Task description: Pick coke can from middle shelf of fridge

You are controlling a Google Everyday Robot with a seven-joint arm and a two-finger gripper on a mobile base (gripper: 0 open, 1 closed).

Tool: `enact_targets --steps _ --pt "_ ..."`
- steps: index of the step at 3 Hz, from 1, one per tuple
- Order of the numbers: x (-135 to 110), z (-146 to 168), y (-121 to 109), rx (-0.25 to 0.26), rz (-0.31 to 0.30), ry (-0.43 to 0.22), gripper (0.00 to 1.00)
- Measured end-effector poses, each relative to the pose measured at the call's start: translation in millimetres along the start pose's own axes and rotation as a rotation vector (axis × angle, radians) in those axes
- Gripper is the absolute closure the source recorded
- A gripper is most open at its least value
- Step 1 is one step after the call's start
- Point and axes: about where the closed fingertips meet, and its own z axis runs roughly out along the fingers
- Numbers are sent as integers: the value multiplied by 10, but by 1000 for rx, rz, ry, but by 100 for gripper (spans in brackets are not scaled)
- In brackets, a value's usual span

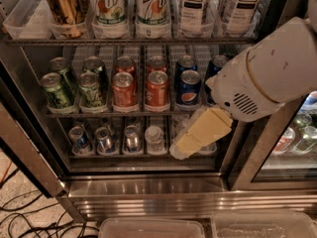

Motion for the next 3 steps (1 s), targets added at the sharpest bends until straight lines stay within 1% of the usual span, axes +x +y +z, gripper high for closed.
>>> enact_targets --steps 1,2,3 --pt "-22 52 -21 67 -12 -24 0" --pt "183 327 157 119 -35 -63 0" --pt "482 772 190 112 7 -151 0"
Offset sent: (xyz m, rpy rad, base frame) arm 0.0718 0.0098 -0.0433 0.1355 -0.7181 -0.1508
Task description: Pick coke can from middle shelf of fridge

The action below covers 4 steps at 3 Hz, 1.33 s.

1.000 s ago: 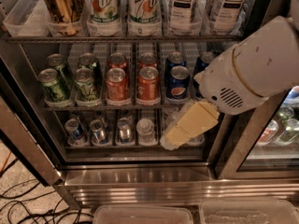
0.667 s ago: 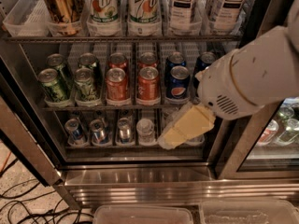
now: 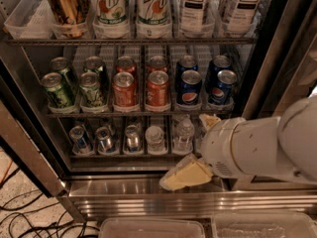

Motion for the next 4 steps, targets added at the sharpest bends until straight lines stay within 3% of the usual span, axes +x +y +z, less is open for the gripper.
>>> enact_targets --steps 1,2,4 --pt "58 332 -225 42 92 -159 0" --pt "108 453 -360 74 153 -236 0" --pt "87 517 -359 99 176 -270 0"
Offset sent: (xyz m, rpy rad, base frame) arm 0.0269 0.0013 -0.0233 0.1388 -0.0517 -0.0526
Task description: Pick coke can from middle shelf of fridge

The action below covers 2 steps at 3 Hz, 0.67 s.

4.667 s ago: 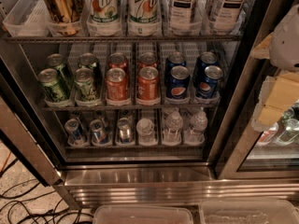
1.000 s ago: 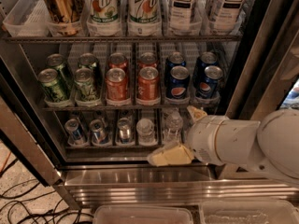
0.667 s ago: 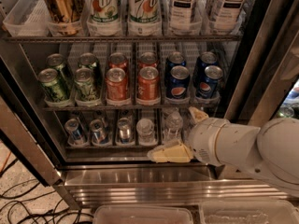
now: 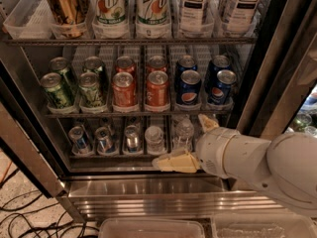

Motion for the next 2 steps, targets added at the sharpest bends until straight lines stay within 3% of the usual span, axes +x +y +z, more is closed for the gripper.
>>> enact_targets --steps 1,2 --pt "195 94 -145 78 107 -84 0" --pt "403 0 -534 227 163 -173 0"
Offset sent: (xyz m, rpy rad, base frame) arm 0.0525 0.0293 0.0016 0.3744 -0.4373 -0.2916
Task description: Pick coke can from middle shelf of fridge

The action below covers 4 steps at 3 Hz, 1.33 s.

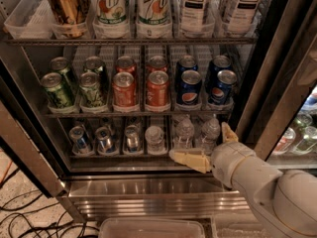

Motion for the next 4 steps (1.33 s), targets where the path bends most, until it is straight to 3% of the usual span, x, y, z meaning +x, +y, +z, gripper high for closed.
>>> enact_targets --steps 1,2,3,4 --pt "57 -82 -202 75 15 -36 0" --pt "57 -81 -202 75 15 -36 0" --pt "-23 9 -83 45 8 -90 0" --pt "-222 120 223 -33 -34 -177 0"
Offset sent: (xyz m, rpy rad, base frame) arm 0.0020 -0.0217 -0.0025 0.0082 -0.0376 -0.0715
